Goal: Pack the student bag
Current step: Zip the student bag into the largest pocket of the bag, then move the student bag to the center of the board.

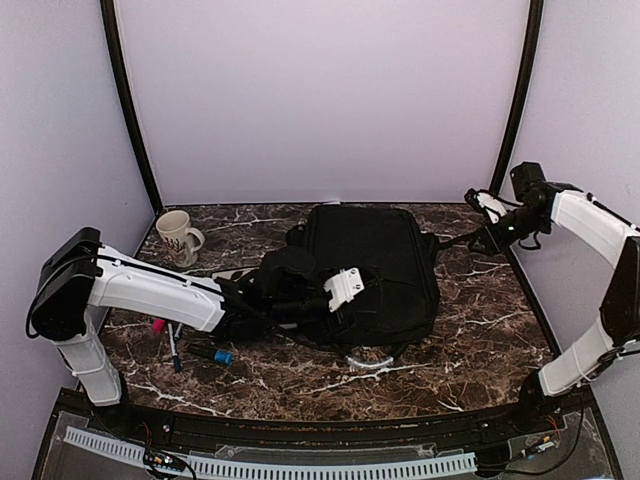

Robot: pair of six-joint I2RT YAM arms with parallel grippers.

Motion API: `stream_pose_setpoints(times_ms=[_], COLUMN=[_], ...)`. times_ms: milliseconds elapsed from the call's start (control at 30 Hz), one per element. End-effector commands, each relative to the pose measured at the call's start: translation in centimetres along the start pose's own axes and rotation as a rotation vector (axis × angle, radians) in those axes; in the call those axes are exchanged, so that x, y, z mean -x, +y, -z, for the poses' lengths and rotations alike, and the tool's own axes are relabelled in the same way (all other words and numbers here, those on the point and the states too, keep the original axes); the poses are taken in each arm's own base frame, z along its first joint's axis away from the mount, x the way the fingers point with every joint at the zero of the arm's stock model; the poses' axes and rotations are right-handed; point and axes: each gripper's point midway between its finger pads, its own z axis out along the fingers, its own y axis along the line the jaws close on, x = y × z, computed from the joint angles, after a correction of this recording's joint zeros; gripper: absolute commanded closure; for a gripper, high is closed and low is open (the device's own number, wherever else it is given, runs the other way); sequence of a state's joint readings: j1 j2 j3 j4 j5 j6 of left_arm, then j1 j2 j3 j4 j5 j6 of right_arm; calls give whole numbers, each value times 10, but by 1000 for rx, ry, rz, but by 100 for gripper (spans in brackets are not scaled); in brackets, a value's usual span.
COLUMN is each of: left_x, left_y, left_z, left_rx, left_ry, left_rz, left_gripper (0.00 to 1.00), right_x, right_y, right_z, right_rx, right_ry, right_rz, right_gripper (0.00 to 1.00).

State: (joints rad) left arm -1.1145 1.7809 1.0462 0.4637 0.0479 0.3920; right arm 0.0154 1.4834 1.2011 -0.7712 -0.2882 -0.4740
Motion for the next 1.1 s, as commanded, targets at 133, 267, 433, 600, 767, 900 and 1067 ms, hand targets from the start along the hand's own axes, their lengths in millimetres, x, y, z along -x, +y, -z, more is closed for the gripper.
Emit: stream_pose_setpoints(times_ms=[133,267,433,600,767,900,1067], left_x=[-17,-41,-77,-117,-140,-149,-153], left_y=[85,110,126,128,121,110,97], left_z=[53,76,95,102,97,78,55], left_rx=[287,364,374,386,352,274,191], left_ry=[128,202,282,378,412,438,440], left_rz=[264,422,658,793,821,813,841], left_gripper=[34,26,23,24,52,83,87], right_x=[42,51,47,25,4,-4,-13], right_y=[67,109,165,195,234,223,212], right_z=[26,14,-10,-42,-32,-53,-68], right_rx=[193,273,403,484,709,590,523], right_ry=[-144,-169,-149,-73,-86,-37,7], right_rz=[119,217,305,362,398,408,402], right_gripper=[57,57,61,84,87,84,80])
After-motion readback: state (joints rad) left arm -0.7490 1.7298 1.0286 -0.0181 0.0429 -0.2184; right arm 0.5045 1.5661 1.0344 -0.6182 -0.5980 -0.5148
